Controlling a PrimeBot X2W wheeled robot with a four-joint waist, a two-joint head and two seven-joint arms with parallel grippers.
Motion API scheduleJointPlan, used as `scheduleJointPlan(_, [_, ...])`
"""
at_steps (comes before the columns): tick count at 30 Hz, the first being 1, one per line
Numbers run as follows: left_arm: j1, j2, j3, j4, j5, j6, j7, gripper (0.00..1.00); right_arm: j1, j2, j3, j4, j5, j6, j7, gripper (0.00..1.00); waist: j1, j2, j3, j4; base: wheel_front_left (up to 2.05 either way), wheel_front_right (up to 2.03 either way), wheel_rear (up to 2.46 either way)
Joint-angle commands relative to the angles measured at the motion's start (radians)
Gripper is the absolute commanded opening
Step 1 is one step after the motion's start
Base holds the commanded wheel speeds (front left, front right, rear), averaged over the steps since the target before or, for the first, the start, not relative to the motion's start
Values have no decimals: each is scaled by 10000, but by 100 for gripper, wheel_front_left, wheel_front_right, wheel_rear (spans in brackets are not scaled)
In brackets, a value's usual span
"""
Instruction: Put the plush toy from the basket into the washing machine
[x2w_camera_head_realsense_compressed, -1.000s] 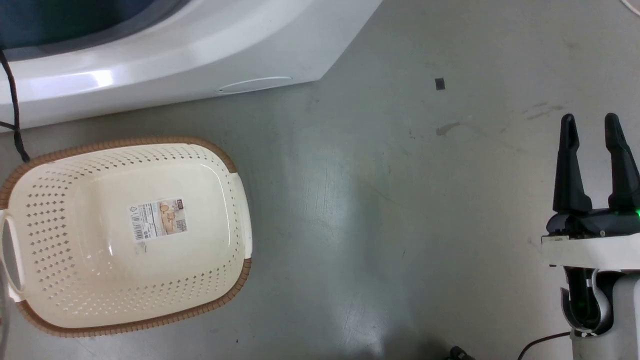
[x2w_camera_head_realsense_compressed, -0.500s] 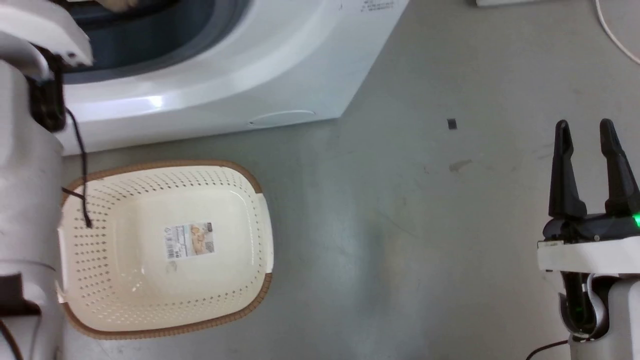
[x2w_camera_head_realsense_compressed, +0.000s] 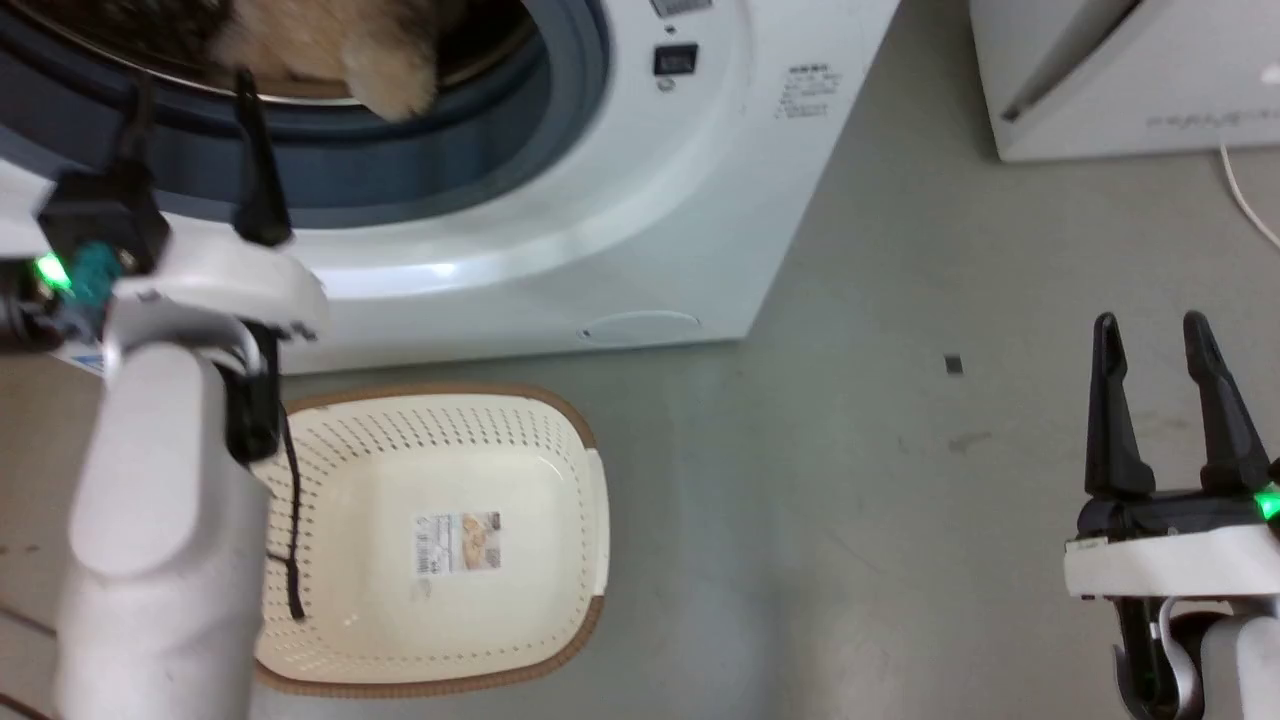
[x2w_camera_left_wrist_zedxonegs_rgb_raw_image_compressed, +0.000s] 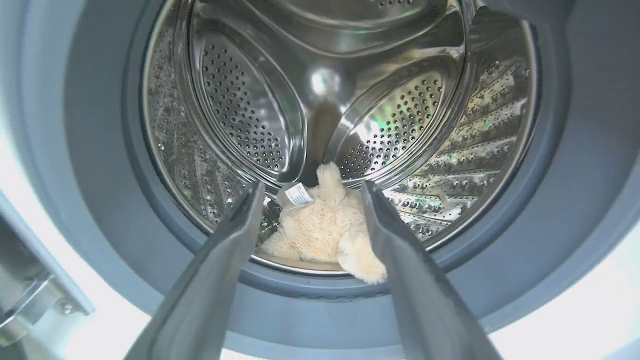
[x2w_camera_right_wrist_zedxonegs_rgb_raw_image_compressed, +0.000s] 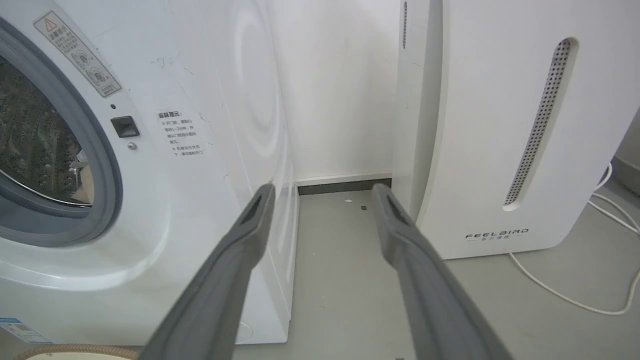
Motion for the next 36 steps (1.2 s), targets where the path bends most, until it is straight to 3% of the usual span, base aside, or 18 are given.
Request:
scheduleJointPlan(1, [384,-117,57,-235,149,-11,-43,100,174,-4,-27,-5,-86,-9,-46,100,1,0,-496,356,0,0,0])
scheduleJointPlan(13, [2647,-919,144,-1602,827,-494,-43,100,880,-4,-87,2,-370,-9,-46,100,1,0,-1821,1141,0,0,0])
scheduleJointPlan(25, [4759,-1299,-337,-2397,1393,-546,-43,100,1653,-4,-123,2,-492,-9,-46,100,1,0,-2771,1423,0,0,0])
scheduleJointPlan(36, [6184,-1611,-227,-2819,973,-719,-44,100,2328,-4,-227,78,-515,-9,-46,100,1,0,-3435,1671,0,0,0])
